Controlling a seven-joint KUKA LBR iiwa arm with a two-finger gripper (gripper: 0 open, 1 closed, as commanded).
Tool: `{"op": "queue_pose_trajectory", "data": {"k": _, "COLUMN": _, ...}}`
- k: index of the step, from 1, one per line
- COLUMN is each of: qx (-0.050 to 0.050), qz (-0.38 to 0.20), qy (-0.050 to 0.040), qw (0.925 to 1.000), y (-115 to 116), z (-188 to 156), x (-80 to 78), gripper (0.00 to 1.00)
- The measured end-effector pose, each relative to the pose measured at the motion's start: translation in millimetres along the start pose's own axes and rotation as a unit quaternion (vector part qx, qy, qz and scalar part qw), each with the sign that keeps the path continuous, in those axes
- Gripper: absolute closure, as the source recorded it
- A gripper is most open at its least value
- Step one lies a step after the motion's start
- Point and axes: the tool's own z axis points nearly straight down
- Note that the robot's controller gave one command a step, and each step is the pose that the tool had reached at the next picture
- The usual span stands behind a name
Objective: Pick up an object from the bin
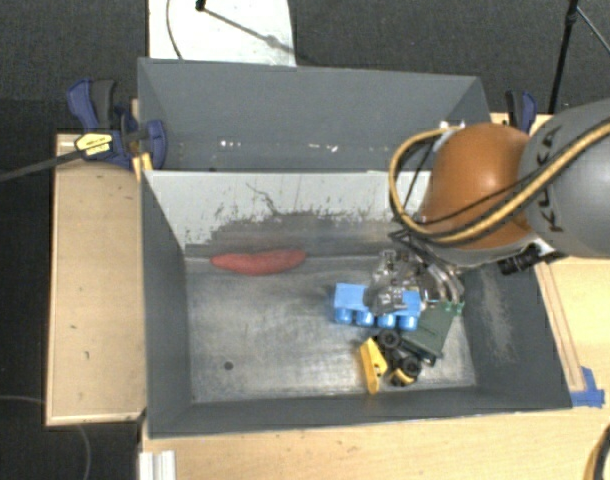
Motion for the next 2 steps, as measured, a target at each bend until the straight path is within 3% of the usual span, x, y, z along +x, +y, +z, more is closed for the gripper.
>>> {"op": "queue_pose_trajectory", "data": {"k": 1, "qx": -0.001, "qz": -0.066, "qy": -0.0001, "qw": 0.9978, "y": 46.7, "z": 13.1, "x": -49.8, "gripper": 0.0}}
{"op": "queue_pose_trajectory", "data": {"k": 2, "qx": 0.0, "qz": -0.065, "qy": 0.0012, "qw": 0.9979, "y": 45.0, "z": 13.1, "x": -48.5, "gripper": 0.0}}
